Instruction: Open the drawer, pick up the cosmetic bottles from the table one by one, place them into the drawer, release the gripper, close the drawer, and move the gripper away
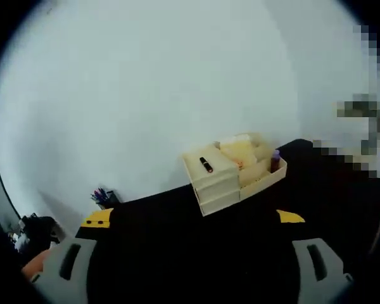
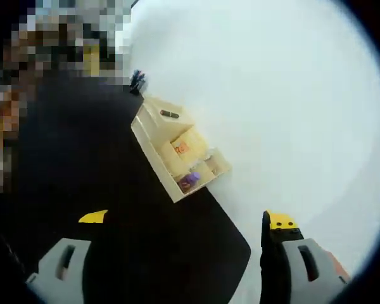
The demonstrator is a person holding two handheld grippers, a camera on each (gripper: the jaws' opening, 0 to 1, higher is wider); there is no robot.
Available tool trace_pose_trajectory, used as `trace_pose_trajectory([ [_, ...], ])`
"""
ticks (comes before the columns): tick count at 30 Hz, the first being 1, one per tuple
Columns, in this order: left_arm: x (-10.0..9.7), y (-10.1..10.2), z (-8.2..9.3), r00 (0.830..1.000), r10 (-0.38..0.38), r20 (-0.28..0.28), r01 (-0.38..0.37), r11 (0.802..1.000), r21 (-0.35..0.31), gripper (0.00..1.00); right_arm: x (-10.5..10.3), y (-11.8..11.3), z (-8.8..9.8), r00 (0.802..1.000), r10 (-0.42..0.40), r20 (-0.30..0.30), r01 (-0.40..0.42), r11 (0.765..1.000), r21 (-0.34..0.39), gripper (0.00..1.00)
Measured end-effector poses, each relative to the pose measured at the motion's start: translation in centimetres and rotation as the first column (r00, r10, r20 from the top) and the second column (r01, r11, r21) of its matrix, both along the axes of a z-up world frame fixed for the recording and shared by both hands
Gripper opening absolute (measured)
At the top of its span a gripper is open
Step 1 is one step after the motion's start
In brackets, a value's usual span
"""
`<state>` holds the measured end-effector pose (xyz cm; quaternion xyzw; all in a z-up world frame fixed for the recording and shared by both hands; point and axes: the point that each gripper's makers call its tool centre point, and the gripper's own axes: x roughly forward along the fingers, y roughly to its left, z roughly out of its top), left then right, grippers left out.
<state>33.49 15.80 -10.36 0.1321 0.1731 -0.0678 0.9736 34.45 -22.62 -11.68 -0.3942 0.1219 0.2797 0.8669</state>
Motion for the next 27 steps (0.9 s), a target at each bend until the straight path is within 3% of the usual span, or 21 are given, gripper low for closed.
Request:
trace_pose_trajectory([
  [2,-0.8,-1.7,-0.8,0.994,-0.104,-0.045,0.1,0.991,-0.085,0.96,-1.2,0.5,0.0,1.0,0.025,-0.002,-0.025,0.999,0.026,0.93],
  [3,-1.0,-1.9,-0.9,0.992,-0.12,-0.049,0.113,0.987,-0.114,0.96,-1.6,0.6,-0.1,1.0,0.031,-0.002,-0.031,0.999,0.027,0.93],
  [6,-1.4,-2.3,0.2,0.988,-0.155,0.014,0.155,0.974,-0.165,0.96,-2.3,0.4,0.0,0.999,0.035,0.007,-0.035,0.999,0.024,0.93],
  [11,-2.6,-3.6,0.1,0.967,-0.253,0.026,0.254,0.957,-0.139,0.96,-3.3,-1.1,-0.4,1.0,0.002,0.007,-0.002,1.0,-0.004,0.93],
  [14,-3.0,-3.7,-0.7,0.961,-0.275,0.013,0.275,0.955,-0.114,0.96,-3.9,-2.0,-0.5,1.0,-0.012,0.008,0.012,1.0,-0.012,0.93],
  [24,-3.6,-3.0,-2.6,0.962,-0.272,0.011,0.272,0.957,-0.103,0.96,-7.0,-4.5,-2.4,0.999,-0.026,0.025,0.027,0.999,-0.028,0.93],
  [27,-4.1,-3.2,-3.3,0.961,-0.278,0.004,0.277,0.956,-0.097,0.96,-8.0,-5.0,-3.4,0.999,-0.03,0.019,0.03,0.999,0.023,0.93],
])
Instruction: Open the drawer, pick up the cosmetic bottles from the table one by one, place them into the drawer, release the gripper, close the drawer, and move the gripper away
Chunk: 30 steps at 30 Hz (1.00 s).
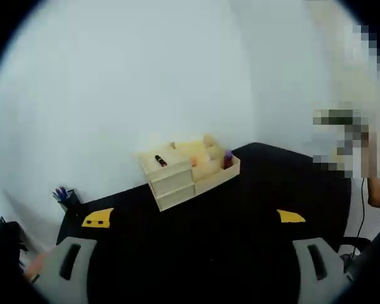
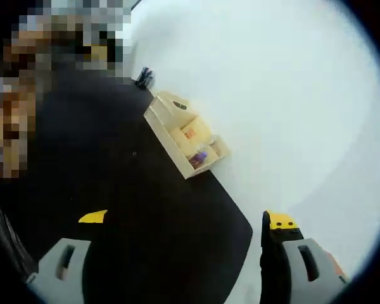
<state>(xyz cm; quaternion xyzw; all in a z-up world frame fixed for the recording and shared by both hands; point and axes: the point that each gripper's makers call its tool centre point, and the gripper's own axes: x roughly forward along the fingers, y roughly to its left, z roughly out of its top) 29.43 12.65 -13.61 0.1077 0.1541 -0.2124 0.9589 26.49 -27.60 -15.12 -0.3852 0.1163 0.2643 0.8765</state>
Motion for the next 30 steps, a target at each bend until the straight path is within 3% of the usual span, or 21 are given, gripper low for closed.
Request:
trace_pose_trajectory([
  [6,-1.0,-1.1,0.3,0.998,-0.047,0.034,0.049,0.997,-0.06,0.96,-0.7,-0.5,-1.4,1.0,-0.006,0.016,0.006,0.999,0.042,0.93],
  [11,-1.8,-1.7,0.6,0.994,-0.077,0.072,0.082,0.994,-0.071,0.96,-1.1,-1.1,-2.4,0.999,-0.02,0.028,0.019,0.998,0.055,0.93],
  [18,-2.4,-1.1,-0.9,0.991,-0.088,0.101,0.097,0.991,-0.088,0.96,-1.8,-1.5,-3.3,0.999,-0.009,0.048,0.002,0.992,0.13,0.93],
  [22,-2.4,-0.1,-2.5,0.992,-0.078,0.1,0.088,0.992,-0.095,0.95,-1.8,-1.4,-3.4,0.997,-0.001,0.074,-0.018,0.967,0.253,0.93],
  [30,-2.7,1.4,-3.7,0.99,-0.044,0.135,0.067,0.983,-0.171,0.92,-1.3,-2.9,-4.4,0.992,-0.052,0.117,0.007,0.934,0.357,0.93],
])
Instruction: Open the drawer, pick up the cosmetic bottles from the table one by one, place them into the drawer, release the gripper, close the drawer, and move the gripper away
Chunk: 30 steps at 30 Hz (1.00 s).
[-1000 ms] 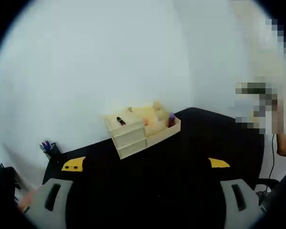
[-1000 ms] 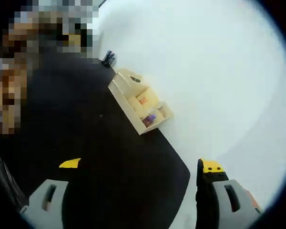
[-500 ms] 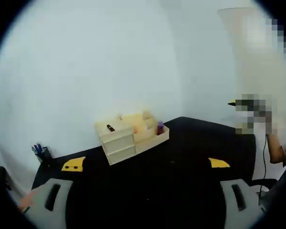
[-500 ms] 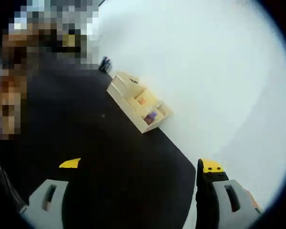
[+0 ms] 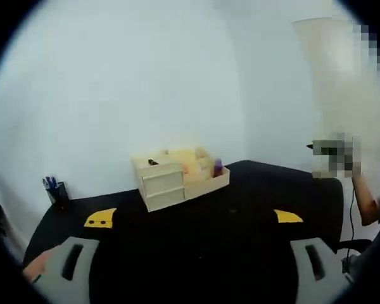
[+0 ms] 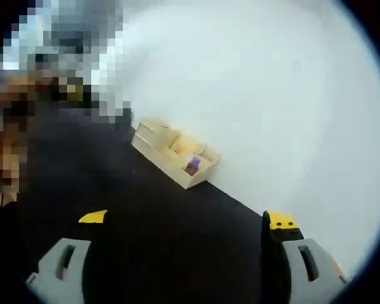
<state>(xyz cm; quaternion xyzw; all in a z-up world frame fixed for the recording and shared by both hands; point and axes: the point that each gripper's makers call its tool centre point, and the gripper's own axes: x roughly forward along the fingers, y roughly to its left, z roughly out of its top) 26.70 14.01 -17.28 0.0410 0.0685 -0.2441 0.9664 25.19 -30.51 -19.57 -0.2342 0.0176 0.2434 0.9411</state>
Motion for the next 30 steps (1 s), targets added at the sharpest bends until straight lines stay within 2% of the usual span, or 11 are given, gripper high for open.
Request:
trace_pose_trajectory([
  [2,0.0,0.3,-0.5,1.0,0.007,0.01,-0.006,1.0,-0.023,0.92,0.4,-0.1,-0.2,1.0,0.015,0.0,-0.015,0.997,0.073,0.93],
  [4,0.1,0.6,-1.2,1.0,0.014,0.006,-0.014,0.999,-0.033,0.92,0.6,-0.2,-0.6,1.0,0.03,-0.003,-0.03,0.993,0.111,0.93],
  [7,0.3,1.0,-2.2,1.0,0.023,0.004,-0.023,0.999,-0.042,0.96,1.2,-0.3,-1.4,1.0,0.029,0.0,-0.028,0.992,0.124,0.93],
  [12,0.5,1.4,-3.7,0.999,0.035,0.021,-0.034,0.998,-0.049,0.96,2.2,-0.9,-3.8,1.0,0.005,-0.016,-0.003,0.996,0.093,0.93],
  [16,0.7,1.5,-4.4,0.999,0.037,0.015,-0.036,0.996,-0.077,0.96,2.7,-1.5,-4.4,1.0,-0.016,-0.011,0.017,0.988,0.155,0.93],
  [18,0.6,1.5,-4.7,0.999,0.035,0.021,-0.033,0.997,-0.071,0.96,2.9,-1.9,-4.6,1.0,-0.019,-0.015,0.021,0.983,0.18,0.93],
  [24,0.6,1.5,-6.0,0.999,0.039,0.02,-0.038,0.996,-0.076,0.96,2.9,-1.5,-5.4,0.999,0.026,-0.03,-0.017,0.965,0.263,0.93],
  [28,0.5,1.6,-6.9,0.999,0.042,0.012,-0.041,0.996,-0.084,0.96,3.1,-1.5,-5.5,0.999,0.029,-0.024,-0.021,0.96,0.281,0.93],
  [30,0.4,1.9,-6.8,0.998,0.06,0.034,-0.058,0.996,-0.064,0.96,3.1,-1.3,-5.6,0.999,0.036,-0.029,-0.026,0.956,0.291,0.93],
])
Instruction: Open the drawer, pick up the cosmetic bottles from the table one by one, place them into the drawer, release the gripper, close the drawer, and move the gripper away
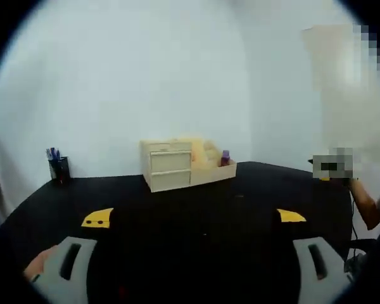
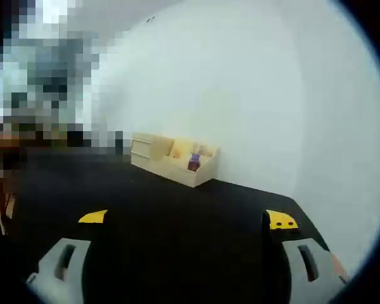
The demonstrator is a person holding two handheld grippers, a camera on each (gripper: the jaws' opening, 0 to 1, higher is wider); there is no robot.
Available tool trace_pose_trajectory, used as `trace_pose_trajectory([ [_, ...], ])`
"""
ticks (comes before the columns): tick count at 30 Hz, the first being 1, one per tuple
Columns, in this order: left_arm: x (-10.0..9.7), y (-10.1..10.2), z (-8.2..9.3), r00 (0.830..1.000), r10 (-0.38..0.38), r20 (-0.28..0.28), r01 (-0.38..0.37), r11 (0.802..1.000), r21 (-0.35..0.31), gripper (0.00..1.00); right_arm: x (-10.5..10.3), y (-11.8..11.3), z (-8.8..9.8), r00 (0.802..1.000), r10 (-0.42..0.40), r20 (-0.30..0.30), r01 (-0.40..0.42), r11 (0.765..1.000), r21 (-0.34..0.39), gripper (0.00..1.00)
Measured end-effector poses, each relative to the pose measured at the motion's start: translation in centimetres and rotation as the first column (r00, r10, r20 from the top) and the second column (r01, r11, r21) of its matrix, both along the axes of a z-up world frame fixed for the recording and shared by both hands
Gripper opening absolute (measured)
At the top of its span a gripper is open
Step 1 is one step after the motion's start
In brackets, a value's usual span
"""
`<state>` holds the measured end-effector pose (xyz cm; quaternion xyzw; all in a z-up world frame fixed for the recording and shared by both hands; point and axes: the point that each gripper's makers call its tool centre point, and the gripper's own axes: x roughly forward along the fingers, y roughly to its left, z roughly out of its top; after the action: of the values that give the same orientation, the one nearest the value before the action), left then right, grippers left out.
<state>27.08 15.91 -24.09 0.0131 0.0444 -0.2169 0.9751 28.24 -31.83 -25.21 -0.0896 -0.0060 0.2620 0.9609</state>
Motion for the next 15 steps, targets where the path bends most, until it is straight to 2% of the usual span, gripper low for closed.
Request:
trace_pose_trajectory([
  [8,-0.9,-0.7,0.1,0.999,-0.025,0.048,0.027,0.999,-0.032,0.96,-0.5,0.9,-1.2,1.0,0.017,-0.014,-0.017,1.0,0.004,0.93],
  [15,-0.8,0.2,-0.7,0.999,-0.026,0.047,0.03,0.996,-0.082,0.96,-0.7,1.0,-2.1,0.999,0.029,-0.036,-0.028,0.999,0.018,0.93],
])
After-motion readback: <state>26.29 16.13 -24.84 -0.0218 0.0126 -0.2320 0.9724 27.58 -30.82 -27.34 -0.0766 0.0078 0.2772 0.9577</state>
